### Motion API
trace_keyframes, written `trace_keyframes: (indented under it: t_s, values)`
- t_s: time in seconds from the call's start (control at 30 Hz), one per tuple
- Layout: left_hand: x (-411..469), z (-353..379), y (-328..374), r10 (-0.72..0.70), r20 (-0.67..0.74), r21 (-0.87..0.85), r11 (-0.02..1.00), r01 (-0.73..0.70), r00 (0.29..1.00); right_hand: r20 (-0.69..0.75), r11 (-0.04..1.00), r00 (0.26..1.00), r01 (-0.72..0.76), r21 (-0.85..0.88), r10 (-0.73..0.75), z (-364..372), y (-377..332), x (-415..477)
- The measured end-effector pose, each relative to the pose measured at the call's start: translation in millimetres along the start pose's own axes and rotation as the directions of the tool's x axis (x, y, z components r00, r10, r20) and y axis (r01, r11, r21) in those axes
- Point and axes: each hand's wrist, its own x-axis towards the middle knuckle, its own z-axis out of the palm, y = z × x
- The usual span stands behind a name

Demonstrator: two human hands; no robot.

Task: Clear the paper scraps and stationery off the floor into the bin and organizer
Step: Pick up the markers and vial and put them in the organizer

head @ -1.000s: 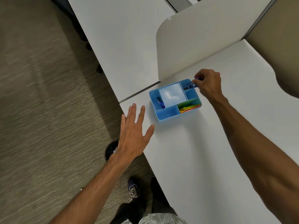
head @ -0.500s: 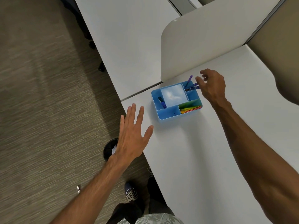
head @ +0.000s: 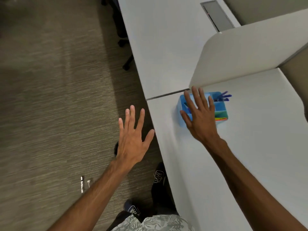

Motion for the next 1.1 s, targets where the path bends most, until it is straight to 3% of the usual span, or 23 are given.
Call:
trace_keyframes:
  t_s: [0.27,0.5,1.1]
  values:
    - [-74,-20,-73,-0.201,-0.064,-0.041,0.979,0.199,0.977,0.103,0.987,0.983,0.146,0.067,-0.152,30,-108,-29]
    - [-173,-42,-142,-0.387,-0.120,-0.079,0.922,0.380,0.914,0.143,0.933,0.933,0.298,0.200,-0.329,48,-209,-62]
    - [-419,-34,-269,-0.769,-0.171,-0.206,0.639,0.741,0.616,0.295,0.764,0.709,0.550,0.337,-0.640,110,-436,-151]
